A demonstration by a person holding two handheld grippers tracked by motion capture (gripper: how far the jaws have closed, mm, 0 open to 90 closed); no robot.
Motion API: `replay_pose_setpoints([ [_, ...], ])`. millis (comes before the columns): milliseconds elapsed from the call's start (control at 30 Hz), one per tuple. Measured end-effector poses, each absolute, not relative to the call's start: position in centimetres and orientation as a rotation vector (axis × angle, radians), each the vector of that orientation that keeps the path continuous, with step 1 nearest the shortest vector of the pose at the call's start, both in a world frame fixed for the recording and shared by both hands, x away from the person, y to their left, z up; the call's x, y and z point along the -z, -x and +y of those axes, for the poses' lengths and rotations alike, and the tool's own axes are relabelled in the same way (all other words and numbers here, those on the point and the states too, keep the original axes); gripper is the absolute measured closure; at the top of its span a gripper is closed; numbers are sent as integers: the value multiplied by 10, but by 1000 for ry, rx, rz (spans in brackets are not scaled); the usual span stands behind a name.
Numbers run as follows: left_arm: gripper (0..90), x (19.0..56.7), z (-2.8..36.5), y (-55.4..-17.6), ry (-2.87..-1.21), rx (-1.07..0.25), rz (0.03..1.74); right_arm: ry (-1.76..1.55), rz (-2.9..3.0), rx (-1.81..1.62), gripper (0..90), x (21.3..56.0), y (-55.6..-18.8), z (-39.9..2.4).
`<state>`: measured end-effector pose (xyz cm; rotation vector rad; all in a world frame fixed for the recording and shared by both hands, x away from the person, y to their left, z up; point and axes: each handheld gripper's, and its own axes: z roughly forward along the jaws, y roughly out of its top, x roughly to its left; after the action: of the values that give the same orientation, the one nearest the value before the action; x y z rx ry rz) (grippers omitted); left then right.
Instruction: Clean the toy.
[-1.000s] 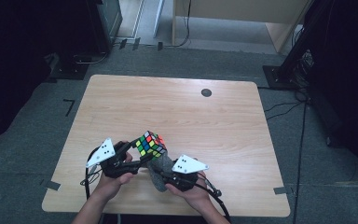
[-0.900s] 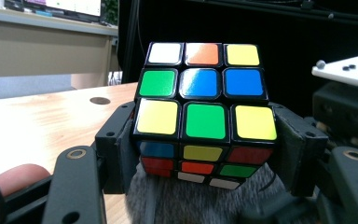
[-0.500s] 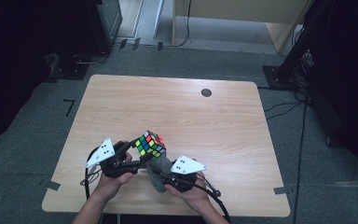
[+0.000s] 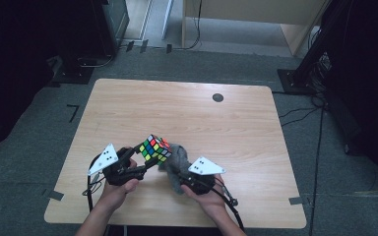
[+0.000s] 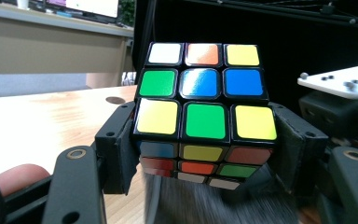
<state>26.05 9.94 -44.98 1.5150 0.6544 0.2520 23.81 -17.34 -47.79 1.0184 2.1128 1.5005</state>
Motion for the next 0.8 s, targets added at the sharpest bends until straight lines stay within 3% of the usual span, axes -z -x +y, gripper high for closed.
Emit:
replay_pose_setpoints([
  [200,336,451,96,-263,-1538,-263,712,-1107,1956,-1458,409,468,-247,-198],
  [367,336,446,96,-266,-1530,-252,814,-1000,1875,-1475,307,453,-238,-199],
  [633,336,442,96,-266,-1521,-236,851,-916,1862,-1530,239,444,-229,-192],
  [800,336,438,84,-263,-1578,-254,878,-820,1963,-1499,251,448,-224,-176],
])
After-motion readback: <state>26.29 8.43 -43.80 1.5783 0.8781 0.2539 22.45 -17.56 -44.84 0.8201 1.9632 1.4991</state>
